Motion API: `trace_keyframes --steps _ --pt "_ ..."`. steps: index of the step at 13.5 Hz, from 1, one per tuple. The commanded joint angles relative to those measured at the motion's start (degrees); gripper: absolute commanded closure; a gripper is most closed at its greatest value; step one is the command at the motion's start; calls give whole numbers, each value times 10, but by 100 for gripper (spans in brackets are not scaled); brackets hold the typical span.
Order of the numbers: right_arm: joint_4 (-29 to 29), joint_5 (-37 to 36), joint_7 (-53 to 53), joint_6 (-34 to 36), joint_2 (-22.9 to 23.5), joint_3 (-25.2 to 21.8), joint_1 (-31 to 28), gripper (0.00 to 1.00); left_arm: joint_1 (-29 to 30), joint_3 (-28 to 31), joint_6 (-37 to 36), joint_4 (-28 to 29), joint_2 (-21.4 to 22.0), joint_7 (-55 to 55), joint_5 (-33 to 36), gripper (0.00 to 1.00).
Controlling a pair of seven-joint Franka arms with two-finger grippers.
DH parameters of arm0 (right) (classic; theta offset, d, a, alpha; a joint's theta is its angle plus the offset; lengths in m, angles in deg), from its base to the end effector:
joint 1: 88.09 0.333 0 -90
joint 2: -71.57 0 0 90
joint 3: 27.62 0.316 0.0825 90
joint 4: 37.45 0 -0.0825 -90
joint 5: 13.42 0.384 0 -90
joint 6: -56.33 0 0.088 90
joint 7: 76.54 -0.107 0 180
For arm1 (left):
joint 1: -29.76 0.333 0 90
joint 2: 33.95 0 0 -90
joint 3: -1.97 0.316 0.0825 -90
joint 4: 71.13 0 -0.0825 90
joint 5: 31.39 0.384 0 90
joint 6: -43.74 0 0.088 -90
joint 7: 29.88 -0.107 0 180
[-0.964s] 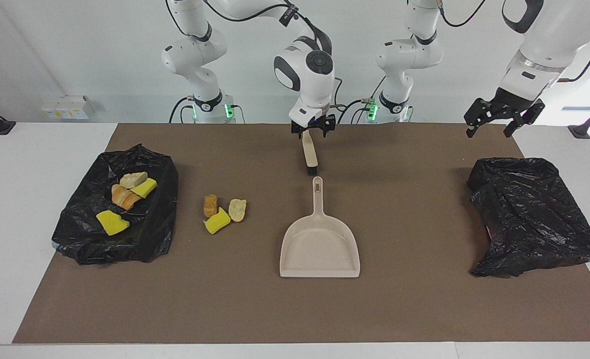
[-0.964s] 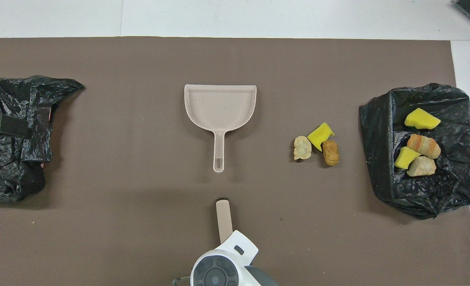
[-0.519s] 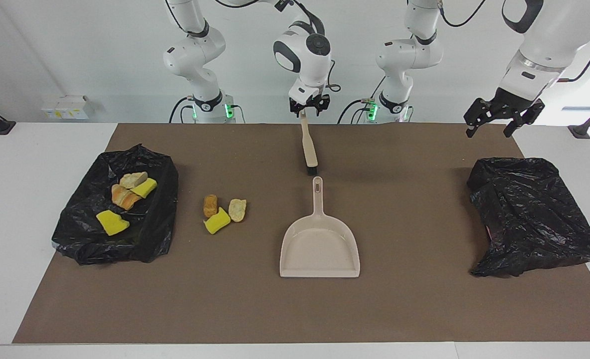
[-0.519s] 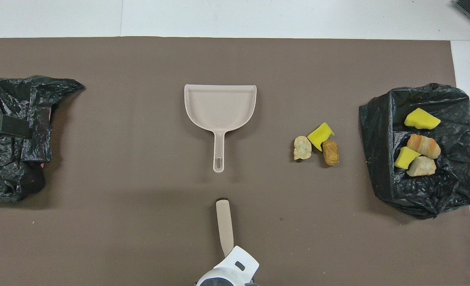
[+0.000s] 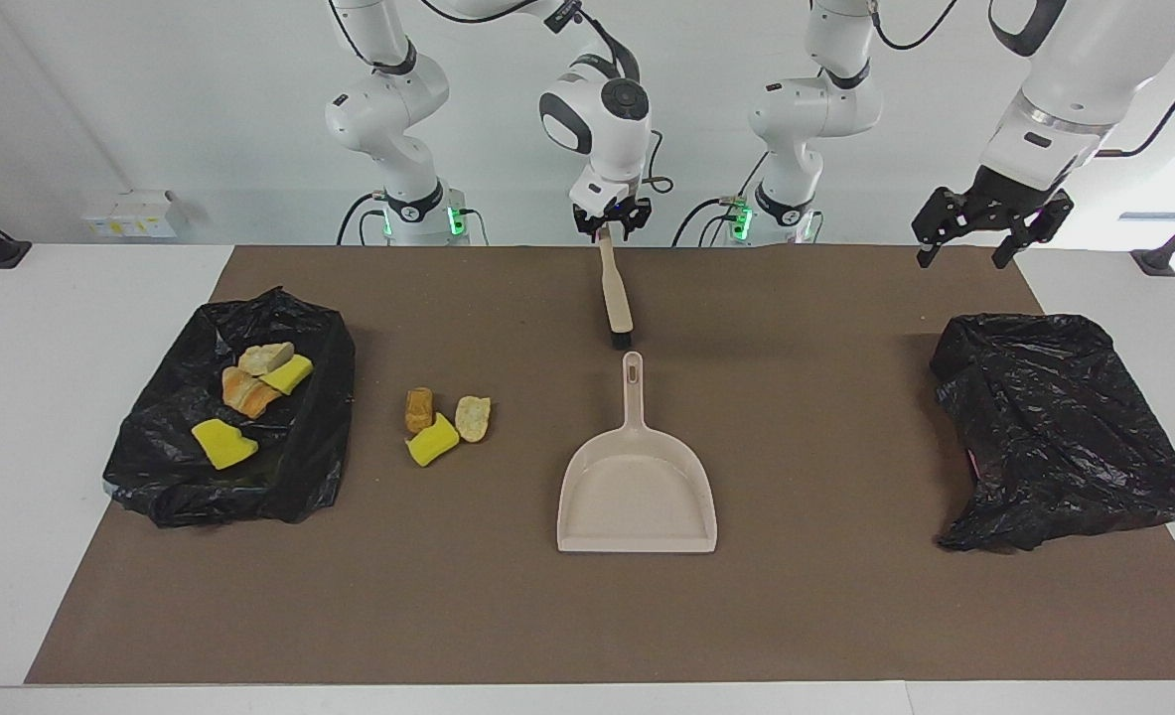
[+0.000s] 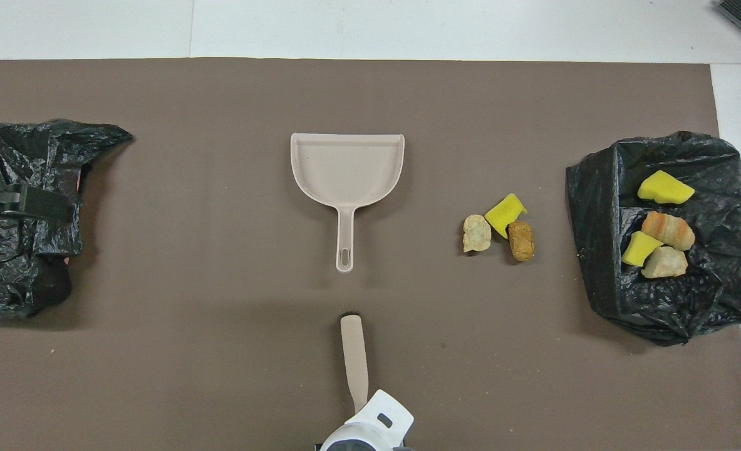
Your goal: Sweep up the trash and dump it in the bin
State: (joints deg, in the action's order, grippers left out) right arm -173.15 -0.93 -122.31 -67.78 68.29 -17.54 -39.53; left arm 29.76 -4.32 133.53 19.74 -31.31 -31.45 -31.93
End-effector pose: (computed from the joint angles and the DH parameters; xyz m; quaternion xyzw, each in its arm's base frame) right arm 0.2404 0.4105 0.3367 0.9932 0.0437 -0.1077 0.0077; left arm 0.5366 -0.0617 0.6421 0.9976 -0.0686 0.0134 0.0027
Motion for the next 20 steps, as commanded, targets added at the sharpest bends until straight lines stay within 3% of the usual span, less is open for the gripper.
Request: trace_keyframes --steps 1,5,7,11,15,18,20 --pt "-14 15 -2 -24 -7 -2 4 100 -54 4 24 2 -11 4 -3 0" --pt "-9 15 -12 -13 -15 -2 3 100 -89 4 74 8 -50 8 -4 0" --pt "-8 16 -31 36 -59 -6 -13 100 -109 4 93 8 -76 10 -3 0" --pt "-18 14 -53 154 -168 -5 -111 100 -169 4 160 13 -136 89 3 0" --pt "-94 -5 -70 172 -260 -5 -231 100 -251 5 239 13 -199 222 29 0" --pt "-101 -48 -22 151 -243 -4 -310 100 -289 5 286 35 -228 255 29 0" --pt "-100 -53 21 103 -193 -4 -373 100 -307 5 322 75 -226 274 29 0"
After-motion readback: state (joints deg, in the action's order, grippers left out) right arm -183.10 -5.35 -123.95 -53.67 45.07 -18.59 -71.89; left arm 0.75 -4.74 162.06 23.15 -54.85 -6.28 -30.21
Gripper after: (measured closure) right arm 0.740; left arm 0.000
